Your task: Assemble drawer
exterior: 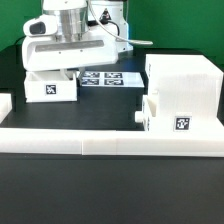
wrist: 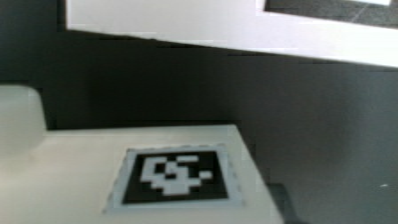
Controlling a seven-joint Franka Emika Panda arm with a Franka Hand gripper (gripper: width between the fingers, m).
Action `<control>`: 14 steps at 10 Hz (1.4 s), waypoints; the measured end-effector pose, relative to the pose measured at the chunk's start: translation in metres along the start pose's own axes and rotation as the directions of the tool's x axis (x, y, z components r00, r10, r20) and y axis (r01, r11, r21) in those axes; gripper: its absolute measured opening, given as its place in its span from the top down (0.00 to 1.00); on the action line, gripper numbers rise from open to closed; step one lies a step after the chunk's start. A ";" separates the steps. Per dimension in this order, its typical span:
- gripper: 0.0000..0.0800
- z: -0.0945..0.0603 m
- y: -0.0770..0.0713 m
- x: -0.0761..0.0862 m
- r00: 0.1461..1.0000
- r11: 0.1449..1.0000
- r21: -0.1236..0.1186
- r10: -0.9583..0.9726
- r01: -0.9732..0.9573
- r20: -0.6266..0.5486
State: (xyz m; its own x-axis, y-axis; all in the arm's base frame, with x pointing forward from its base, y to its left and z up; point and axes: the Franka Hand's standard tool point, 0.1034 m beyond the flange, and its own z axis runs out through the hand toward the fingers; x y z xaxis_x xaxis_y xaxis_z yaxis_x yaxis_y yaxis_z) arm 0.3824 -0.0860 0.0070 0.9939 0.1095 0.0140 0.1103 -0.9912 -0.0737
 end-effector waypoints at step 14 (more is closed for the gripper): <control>0.94 -0.050 -0.059 0.097 0.935 0.934 0.032 -0.354 0.355 -0.029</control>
Offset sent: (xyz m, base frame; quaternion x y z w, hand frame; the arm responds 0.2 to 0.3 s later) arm 0.0291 0.0307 0.0377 -0.0022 -0.0075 -0.0951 0.9954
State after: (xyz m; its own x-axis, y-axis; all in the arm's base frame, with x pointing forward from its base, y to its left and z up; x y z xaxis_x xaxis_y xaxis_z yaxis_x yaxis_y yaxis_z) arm 0.4719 -0.0205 0.0631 0.8899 0.4510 0.0685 0.4559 -0.8849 -0.0954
